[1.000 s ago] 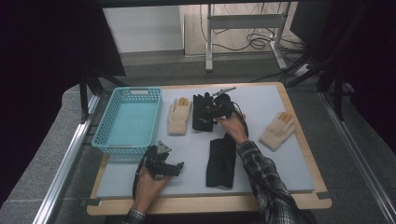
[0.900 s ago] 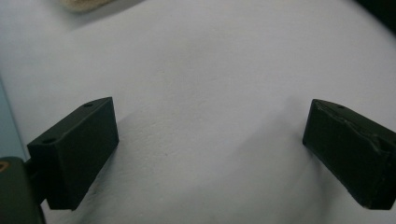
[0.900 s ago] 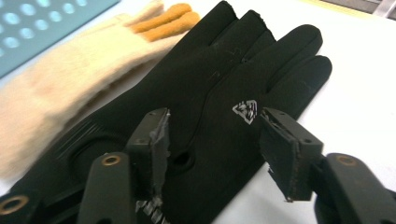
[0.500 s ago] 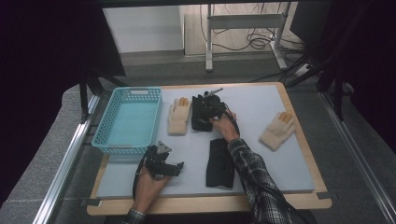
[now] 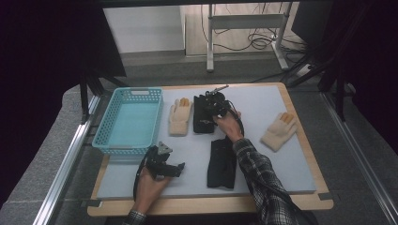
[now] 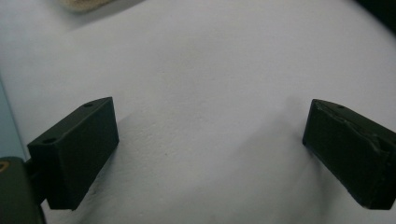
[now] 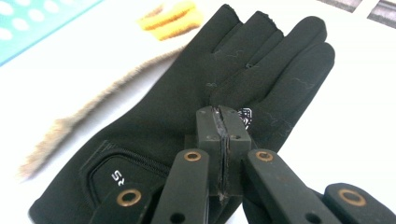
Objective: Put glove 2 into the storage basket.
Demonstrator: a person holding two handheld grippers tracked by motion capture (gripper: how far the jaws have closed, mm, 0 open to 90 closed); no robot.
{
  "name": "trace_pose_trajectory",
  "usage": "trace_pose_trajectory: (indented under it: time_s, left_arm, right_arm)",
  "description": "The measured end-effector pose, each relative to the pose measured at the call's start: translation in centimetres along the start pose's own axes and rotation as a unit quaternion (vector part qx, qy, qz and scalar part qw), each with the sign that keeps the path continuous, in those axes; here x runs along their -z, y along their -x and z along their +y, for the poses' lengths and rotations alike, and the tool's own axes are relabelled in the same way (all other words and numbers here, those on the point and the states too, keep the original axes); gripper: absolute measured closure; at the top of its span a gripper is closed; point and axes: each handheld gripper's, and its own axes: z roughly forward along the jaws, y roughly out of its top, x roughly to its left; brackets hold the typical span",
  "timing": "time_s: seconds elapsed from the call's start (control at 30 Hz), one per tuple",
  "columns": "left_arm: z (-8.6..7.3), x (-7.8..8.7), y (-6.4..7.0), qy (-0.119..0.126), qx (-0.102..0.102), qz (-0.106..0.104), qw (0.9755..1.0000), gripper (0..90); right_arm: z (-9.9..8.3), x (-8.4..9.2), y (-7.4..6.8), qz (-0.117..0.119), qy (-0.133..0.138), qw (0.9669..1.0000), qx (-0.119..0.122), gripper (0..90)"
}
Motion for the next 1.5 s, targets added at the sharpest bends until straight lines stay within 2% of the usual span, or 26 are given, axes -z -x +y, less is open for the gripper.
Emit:
trace_pose_trajectory:
  time_s: [0.13, 0.27, 0.5, 0.7, 0.83, 0.93, 1.13, 1.37, 1.5]
  left_arm:
    - [0.0, 0.0, 0.0, -0.001, 0.0, 0.0, 1.0, 3.9]
    - [0.0, 0.0, 0.0, 0.0, 0.0, 0.0, 1.0, 3.9]
    - [0.0, 0.0, 0.0, 0.0, -0.001, 0.0, 1.0, 3.9]
    - [0.0, 0.0, 0.0, 0.0, 0.0, 0.0, 1.0, 3.9]
    - [0.0, 0.0, 0.0, 0.001, 0.0, 0.0, 1.0, 3.9]
    - [0.0, 0.0, 0.0, 0.0, -0.001, 0.0, 1.0, 3.9]
    - [0.0, 0.0, 0.0, 0.0, 0.001, 0.0, 1.0, 3.9]
    - [0.0, 0.0, 0.0, -0.002, 0.0, 0.0, 1.0, 3.9]
    - [0.0, 0.0, 0.0, -0.002, 0.0, 0.0, 1.0, 3.9]
  right_arm:
    - [0.4, 1.8, 0.0, 0.012, 0.02, 0.9997, -0.009, 87.9]
    - [0.4, 3.1, -0.5, 0.011, 0.022, 0.9997, 0.002, 87.9]
    - [0.6, 6.4, -0.9, 0.032, 0.047, 0.9984, -0.005, 87.9]
    - [-0.1, 9.3, -2.0, 0.045, 0.058, 0.9973, 0.006, 87.9]
    - [-1.4, 11.5, -2.7, 0.053, 0.061, 0.9966, 0.014, 87.8]
    - [-2.7, 13.1, -3.0, 0.06, 0.063, 0.9961, 0.009, 87.9]
    - [-6.2, 16.5, -4.4, 0.069, 0.067, 0.9953, 0.008, 87.8]
    - [-9.5, 19.3, -6.4, 0.078, 0.066, 0.9948, 0.007, 87.8]
    - [-11.1, 20.0, -7.4, 0.08, 0.063, 0.9947, 0.002, 87.8]
